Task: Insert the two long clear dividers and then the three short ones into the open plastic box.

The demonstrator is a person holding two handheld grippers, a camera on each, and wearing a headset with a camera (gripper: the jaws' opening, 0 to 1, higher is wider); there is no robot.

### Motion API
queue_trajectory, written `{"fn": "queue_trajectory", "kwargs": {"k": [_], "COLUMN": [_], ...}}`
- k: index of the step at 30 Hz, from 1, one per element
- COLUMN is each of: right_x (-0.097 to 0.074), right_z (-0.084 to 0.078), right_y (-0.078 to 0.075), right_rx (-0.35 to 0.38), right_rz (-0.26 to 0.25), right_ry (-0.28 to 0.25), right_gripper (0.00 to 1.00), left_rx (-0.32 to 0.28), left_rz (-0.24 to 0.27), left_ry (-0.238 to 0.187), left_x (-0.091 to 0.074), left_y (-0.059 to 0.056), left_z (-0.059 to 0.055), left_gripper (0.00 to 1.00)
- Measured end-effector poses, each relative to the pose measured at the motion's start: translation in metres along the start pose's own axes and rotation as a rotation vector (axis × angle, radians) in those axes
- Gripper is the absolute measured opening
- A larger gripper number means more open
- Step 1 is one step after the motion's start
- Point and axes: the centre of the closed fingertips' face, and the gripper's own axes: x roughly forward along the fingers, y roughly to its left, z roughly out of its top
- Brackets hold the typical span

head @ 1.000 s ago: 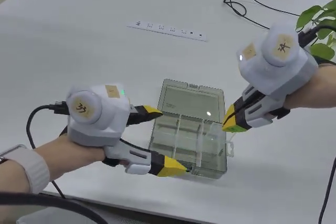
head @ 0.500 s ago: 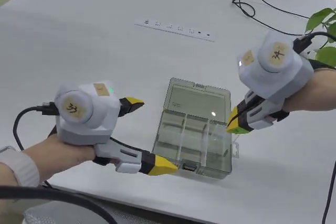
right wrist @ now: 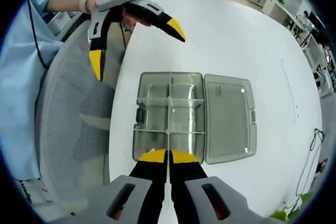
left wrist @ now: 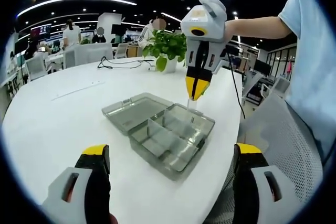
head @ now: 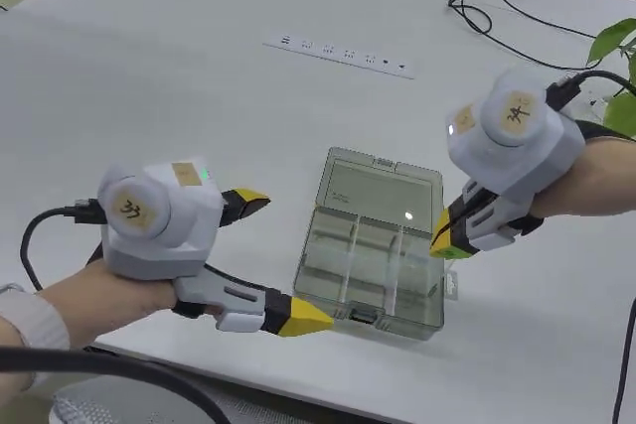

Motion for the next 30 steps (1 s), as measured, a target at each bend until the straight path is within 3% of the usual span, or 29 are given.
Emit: {"fn": "queue_trajectory", "kwargs": {"k": [12,21,30], "right_x": [0.016,0.029,0.040], "right_z": [-0.003,-0.010,-0.015], "right_y": [0.003,-0.005,-0.008], "right_rx": [0.007,0.021,0.018], "right_rz": [0.019,0.033,0.032], "right_ry": [0.026,0.030,0.067], "right_gripper": [0.02,0.02,0.02], "left_rx": [-0.010,-0.018,-0.020], "left_rz": [0.002,0.000,-0.003], "left_ry": [0.000,-0.002,-0.007], "left_x": [-0.001,-0.001,0.000], "left_y": [0.003,0.005,0.007], "left_z": [-0.001,-0.001,0.000], "left_gripper": [0.99,0.97,0.97]}}
